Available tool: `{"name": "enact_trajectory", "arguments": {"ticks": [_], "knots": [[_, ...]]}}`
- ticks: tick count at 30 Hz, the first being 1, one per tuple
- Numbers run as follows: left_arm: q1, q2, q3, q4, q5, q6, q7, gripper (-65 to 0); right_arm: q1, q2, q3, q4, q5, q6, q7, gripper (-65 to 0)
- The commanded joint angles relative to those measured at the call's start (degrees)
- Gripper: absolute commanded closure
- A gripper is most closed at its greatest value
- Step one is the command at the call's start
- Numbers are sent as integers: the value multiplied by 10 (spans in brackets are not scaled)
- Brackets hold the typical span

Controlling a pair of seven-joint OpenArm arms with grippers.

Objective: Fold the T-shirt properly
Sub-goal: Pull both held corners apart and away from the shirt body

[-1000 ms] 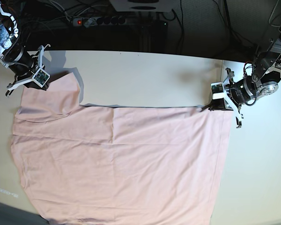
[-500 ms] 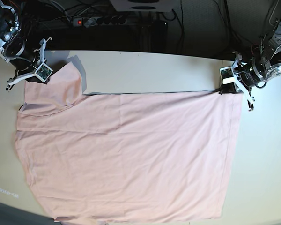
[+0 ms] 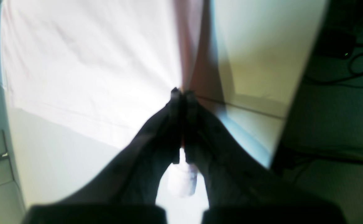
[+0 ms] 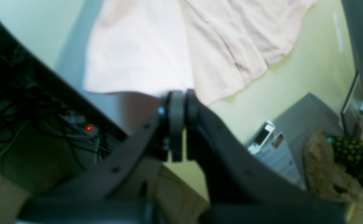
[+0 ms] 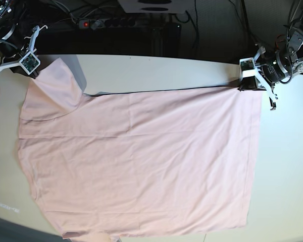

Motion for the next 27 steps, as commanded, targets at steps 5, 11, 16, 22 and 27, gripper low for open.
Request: {"name": "enact_trajectory", "arguments": {"ticks": [5, 11, 16, 22, 27], "knots": [[35, -10, -36, 22, -2, -4, 0, 0, -57, -16, 41, 40, 0, 26, 5, 0], [83, -10, -98, 45, -2, -5, -2, 0, -108, -52, 86, 74, 0, 26, 4, 0], [119, -10, -125, 91, -2, -5, -2, 0, -136, -59, 116, 87, 0, 39, 3, 0], [161, -10, -169, 123, -2, -5, -2, 0, -176, -60, 130, 97, -1, 39, -9, 0], [186, -9, -206, 127, -3, -18, -2, 0, -180, -84, 136, 99, -1, 39, -10, 0]]}}
